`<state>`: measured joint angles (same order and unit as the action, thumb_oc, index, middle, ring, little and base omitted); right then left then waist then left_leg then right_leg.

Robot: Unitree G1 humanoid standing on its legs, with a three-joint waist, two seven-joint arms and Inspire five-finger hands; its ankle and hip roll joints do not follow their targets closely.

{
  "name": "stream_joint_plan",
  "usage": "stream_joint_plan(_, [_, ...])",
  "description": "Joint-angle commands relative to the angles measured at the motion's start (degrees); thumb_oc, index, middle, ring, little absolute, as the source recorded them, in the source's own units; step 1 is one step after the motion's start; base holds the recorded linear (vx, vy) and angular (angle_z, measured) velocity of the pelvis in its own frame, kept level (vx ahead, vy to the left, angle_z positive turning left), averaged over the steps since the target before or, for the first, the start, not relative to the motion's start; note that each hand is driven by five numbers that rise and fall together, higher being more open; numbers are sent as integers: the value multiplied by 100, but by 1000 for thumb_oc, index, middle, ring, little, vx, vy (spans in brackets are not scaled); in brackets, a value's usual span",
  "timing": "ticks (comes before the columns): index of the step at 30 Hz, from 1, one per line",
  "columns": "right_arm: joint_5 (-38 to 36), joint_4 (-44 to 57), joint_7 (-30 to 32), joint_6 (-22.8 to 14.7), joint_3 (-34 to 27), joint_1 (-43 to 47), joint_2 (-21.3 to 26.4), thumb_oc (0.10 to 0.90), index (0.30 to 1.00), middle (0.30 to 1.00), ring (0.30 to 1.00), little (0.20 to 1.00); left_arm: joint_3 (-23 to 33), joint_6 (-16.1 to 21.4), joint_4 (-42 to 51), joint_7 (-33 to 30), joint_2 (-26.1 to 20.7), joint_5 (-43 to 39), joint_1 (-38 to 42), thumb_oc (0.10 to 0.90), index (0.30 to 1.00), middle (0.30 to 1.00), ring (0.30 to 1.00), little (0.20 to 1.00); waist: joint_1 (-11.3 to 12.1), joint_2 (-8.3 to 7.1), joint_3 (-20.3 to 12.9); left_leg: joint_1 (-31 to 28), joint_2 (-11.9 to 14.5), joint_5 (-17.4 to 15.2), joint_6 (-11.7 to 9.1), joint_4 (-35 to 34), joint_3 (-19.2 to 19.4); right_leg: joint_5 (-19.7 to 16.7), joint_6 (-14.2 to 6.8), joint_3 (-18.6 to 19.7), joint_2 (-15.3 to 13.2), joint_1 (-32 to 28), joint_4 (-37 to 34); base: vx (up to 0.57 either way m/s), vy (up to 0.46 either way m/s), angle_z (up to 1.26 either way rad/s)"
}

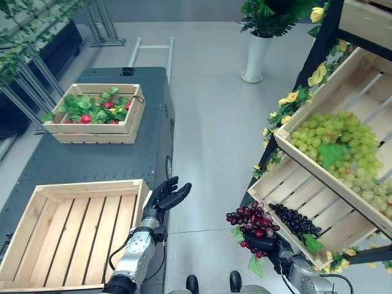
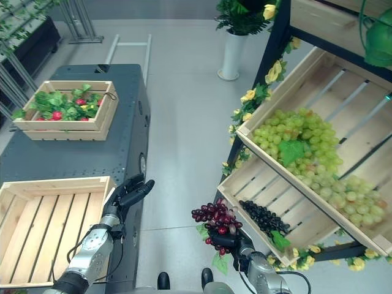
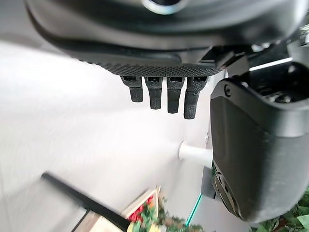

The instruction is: Pick up the fruits from the basket on one side to the basket on the other side

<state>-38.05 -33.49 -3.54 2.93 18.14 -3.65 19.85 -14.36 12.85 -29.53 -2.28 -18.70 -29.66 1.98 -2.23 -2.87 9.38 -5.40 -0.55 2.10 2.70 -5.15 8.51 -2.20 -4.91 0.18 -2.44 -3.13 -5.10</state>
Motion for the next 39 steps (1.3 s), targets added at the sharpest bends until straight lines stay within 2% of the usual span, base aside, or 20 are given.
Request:
stream_joint_plan(1, [-102,387,118,-878,-475,504,-75,400,300,300,300,300,100,462,-8,146,72,-38,523,800,900,900,900,900,47,16,43,21,-202,-382,108,75,-164,-69,348,-158,210,74,208,-14,-14,-5])
stream_joint_plan(6, [-267,298,423,-1072,-684,529,-122,400,300,300,300,300,-37,321,208,21,97,-14,484,800,900,900,900,900,46,-57,224,142,-162,-447,135,246,-116,-56,347,-94,243,194,360,-51,-22,-11])
stream_joint_plan(9, [-336,181,618,-1256,-809,790,-8,400,300,300,300,300,-120,341,277,-147,29,-99,722,800,900,900,900,900,56,-91,528,453,-137,-544,158,690,-50,111,370,-196,241,507,894,-183,-19,-8])
stream_joint_plan(11, [-427,135,861,-1376,-1024,1112,245,400,300,300,300,300,-195,306,450,-229,-75,-135,989,800,900,900,900,900,94,-145,964,955,-114,-830,161,1651,-13,344,394,-406,162,868,1627,-259,-41,-10])
stream_joint_plan(15, [-612,23,1173,-1492,-1421,1428,614,400,300,300,300,300,-380,187,628,-393,-132,-177,1172,800,900,900,900,900,130,-155,1376,1546,-51,-1190,152,2636,-63,652,489,-662,24,1320,2483,-138,-16,4])
stream_joint_plan(22, [-845,-696,1707,-1556,-1937,2445,1417,400,300,300,300,300,-750,34,835,-442,-345,-334,1474,800,900,900,900,900,288,-61,1819,2458,-167,-1423,111,3578,-315,969,658,-850,-59,2115,3447,-119,-8,16])
stream_joint_plan(23, [-817,-737,1747,-1563,-1942,2485,1454,400,300,300,300,300,-761,16,842,-439,-351,-334,1489,800,900,900,900,900,297,-55,1833,2495,-178,-1428,110,3608,-331,980,666,-856,-60,2146,3480,-117,-11,9])
stream_joint_plan(27, [-912,-1353,1783,-1434,-2150,2972,2100,400,300,300,300,300,-918,-81,1112,-430,-520,-404,1546,800,900,900,900,900,402,29,2041,2977,-291,-1515,153,4101,-414,1097,728,-926,-91,2599,4024,-94,-12,10])
stream_joint_plan(33, [-918,-1702,2056,-1255,-2263,3320,2570,400,300,300,300,300,-1083,-100,1292,-458,-597,-505,1565,800,900,900,900,900,420,79,2041,3413,-314,-1675,178,4558,-408,1242,756,-956,-122,3036,4533,-35,2,9])
stream_joint_plan(39, [-530,-2231,1876,-907,-2290,3586,3090,400,300,300,300,300,-1239,-140,1400,-520,-656,-560,1574,800,900,900,900,900,437,85,2041,3720,-305,-1864,208,5053,-443,1366,786,-938,-107,3277,4914,0,0,0])
